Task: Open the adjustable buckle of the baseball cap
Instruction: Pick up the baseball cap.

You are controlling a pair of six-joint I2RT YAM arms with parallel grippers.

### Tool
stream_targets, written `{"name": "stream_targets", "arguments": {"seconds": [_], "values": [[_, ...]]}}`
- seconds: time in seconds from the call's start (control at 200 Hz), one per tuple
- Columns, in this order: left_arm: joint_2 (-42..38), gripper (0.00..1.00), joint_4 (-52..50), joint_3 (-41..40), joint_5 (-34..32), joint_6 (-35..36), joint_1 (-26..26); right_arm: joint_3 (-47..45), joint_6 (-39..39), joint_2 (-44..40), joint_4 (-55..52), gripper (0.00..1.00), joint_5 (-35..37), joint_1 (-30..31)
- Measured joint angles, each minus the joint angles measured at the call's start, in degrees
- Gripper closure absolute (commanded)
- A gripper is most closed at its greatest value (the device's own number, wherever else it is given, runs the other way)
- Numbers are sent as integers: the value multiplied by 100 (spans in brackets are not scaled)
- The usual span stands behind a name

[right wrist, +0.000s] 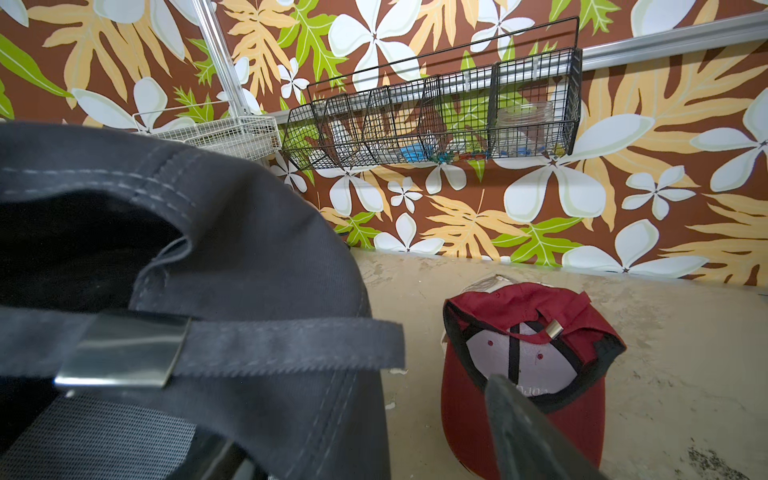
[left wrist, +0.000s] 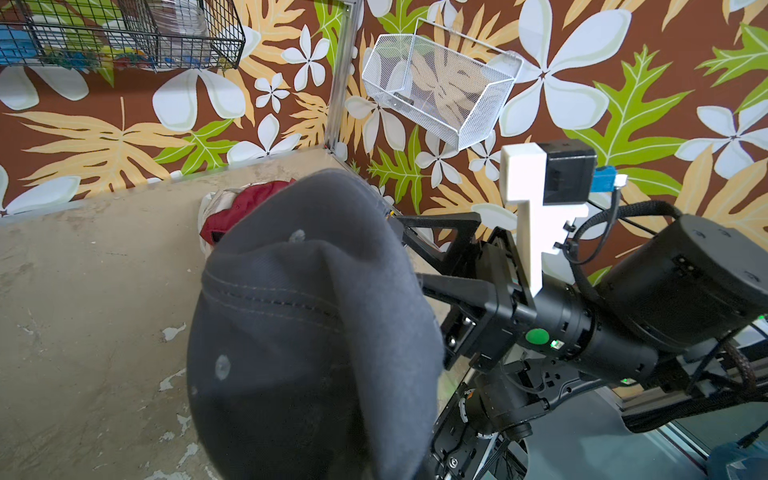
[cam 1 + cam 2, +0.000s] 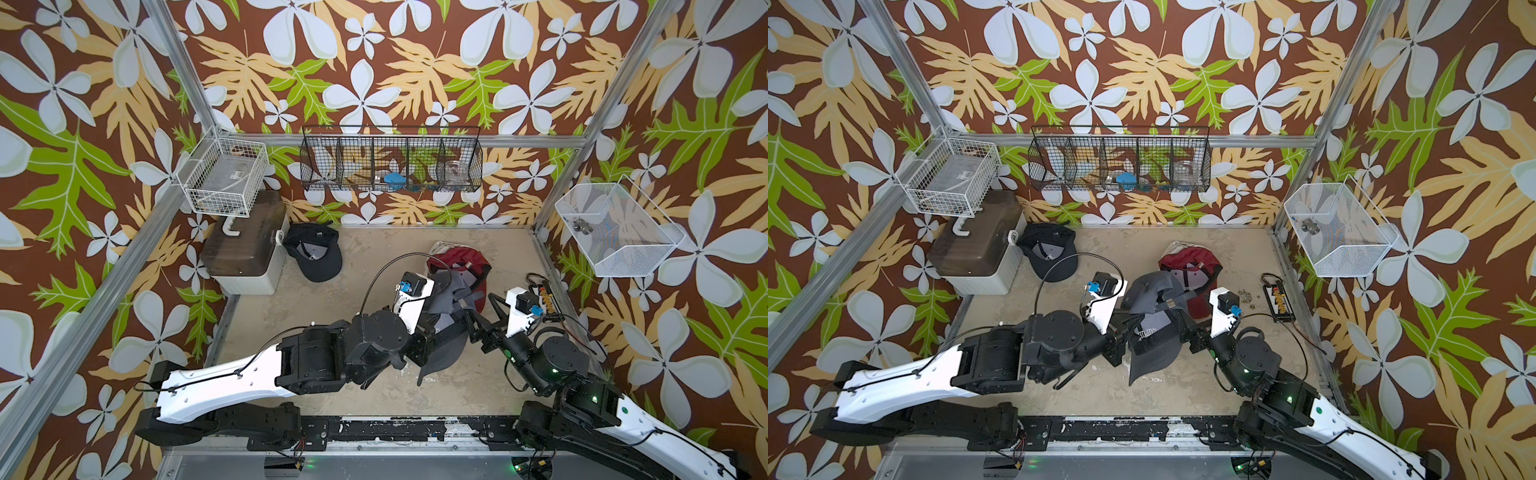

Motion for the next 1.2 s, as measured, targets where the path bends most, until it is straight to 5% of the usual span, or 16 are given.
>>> {"name": "stream_targets", "arguments": {"seconds": [0.265, 0.54, 0.731, 0.871, 0.976, 1.201], "values": [[-116, 100, -4, -153, -7, -20, -55, 0, -129, -105, 116, 74, -33, 0], [-369, 100, 0, -671, -201, -83, -59, 20, -229, -251, 81, 100, -146, 0], [-378, 96, -63, -1110, -227, -184, -59, 107, -249, -291, 42, 100, -188, 0], [-382, 58, -72, -1215, -214, -208, -59, 107, -247, -291, 9, 100, -254, -2], [-452, 42, -66, -1298, -127, -251, -59, 107, -247, -295, 2, 100, -293, -2], [-691, 36, 4, -1513, 205, -146, -59, 83, -243, -435, -76, 100, -345, -2]]}}
